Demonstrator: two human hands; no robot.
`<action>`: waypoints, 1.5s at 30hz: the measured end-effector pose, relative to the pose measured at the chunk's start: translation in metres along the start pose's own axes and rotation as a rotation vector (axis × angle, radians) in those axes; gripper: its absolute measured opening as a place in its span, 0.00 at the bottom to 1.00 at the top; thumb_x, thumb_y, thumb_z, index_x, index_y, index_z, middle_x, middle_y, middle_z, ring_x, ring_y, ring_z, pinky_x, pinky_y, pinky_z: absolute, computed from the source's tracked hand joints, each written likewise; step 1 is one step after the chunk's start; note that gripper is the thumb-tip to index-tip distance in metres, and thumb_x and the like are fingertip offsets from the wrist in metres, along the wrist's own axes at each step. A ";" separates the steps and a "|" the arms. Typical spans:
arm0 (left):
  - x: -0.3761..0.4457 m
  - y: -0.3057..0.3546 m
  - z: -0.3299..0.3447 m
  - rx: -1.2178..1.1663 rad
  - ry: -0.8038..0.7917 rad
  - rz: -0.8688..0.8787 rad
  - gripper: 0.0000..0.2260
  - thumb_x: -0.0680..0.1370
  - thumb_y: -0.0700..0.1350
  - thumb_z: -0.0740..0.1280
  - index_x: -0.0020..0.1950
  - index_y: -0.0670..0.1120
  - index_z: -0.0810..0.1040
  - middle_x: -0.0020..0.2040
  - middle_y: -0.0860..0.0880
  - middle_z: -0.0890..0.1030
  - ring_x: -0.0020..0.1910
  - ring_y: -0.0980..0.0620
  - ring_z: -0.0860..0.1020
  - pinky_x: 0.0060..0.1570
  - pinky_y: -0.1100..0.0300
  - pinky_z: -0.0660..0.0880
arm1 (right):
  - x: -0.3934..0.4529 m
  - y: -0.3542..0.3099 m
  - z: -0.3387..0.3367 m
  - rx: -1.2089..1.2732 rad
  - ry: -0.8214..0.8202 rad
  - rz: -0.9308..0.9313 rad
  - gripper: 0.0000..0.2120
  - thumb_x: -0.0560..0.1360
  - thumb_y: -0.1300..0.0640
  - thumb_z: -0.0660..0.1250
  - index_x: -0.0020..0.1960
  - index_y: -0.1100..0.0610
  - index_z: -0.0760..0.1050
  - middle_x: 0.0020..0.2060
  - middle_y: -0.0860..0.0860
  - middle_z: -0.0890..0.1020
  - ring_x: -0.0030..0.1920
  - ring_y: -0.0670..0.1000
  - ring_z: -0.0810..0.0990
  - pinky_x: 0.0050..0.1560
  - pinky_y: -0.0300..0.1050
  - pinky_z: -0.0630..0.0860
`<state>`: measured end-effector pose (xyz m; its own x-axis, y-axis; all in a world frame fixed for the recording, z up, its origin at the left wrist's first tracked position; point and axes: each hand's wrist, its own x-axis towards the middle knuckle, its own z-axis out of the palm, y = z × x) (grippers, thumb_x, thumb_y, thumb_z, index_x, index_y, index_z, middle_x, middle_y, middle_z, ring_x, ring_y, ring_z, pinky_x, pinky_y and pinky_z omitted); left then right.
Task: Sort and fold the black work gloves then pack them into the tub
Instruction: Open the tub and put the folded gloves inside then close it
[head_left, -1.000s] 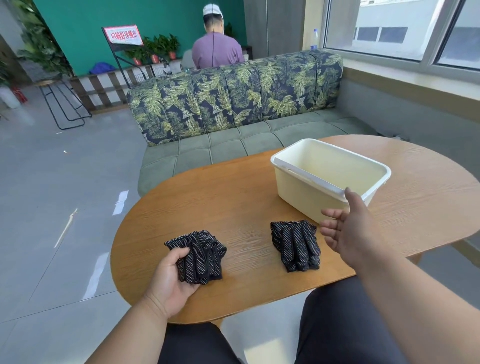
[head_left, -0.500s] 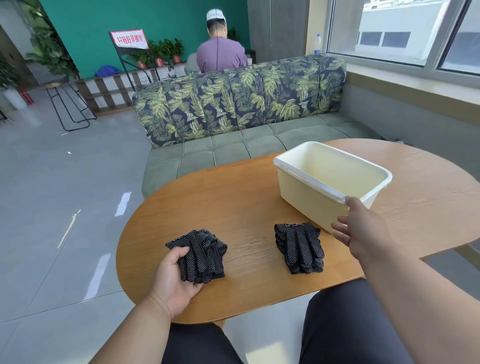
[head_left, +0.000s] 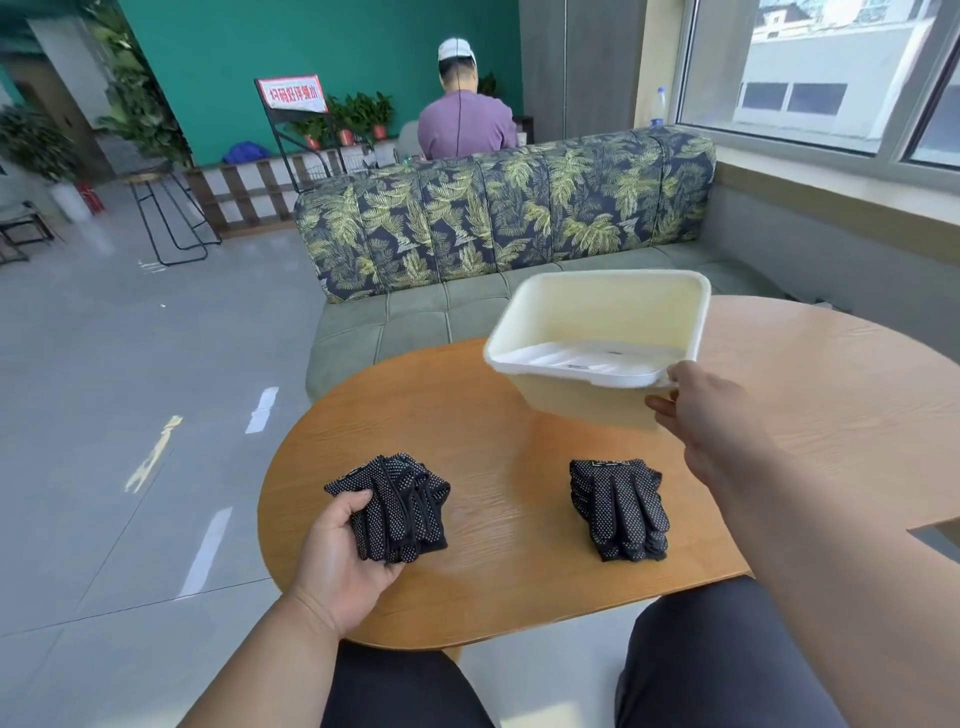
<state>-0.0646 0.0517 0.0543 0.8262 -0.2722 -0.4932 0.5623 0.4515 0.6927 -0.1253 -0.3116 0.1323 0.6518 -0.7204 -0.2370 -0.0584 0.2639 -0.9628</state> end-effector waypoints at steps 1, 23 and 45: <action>-0.002 0.004 -0.002 -0.003 -0.002 0.016 0.20 0.80 0.47 0.64 0.71 0.46 0.78 0.65 0.43 0.84 0.67 0.41 0.79 0.70 0.44 0.70 | -0.005 -0.001 0.008 0.014 -0.034 -0.007 0.06 0.81 0.58 0.62 0.48 0.58 0.75 0.43 0.52 0.79 0.43 0.51 0.84 0.60 0.54 0.79; -0.028 0.053 -0.054 -0.180 0.106 0.250 0.24 0.78 0.50 0.67 0.74 0.47 0.77 0.68 0.45 0.82 0.69 0.44 0.78 0.67 0.49 0.69 | -0.089 0.044 0.037 -0.208 -0.361 0.307 0.12 0.79 0.57 0.66 0.53 0.66 0.78 0.40 0.58 0.75 0.38 0.58 0.84 0.56 0.61 0.83; -0.047 0.076 -0.017 -0.148 0.002 0.243 0.21 0.81 0.51 0.63 0.73 0.46 0.78 0.66 0.44 0.83 0.57 0.44 0.85 0.57 0.50 0.77 | -0.086 0.032 0.025 -1.137 -0.687 -0.911 0.12 0.77 0.41 0.70 0.60 0.37 0.81 0.53 0.36 0.81 0.56 0.42 0.73 0.57 0.37 0.72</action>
<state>-0.0611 0.1128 0.1213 0.9360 -0.1389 -0.3234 0.3365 0.6222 0.7068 -0.1643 -0.2246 0.1251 0.9625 0.1289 0.2386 0.2202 -0.8849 -0.4105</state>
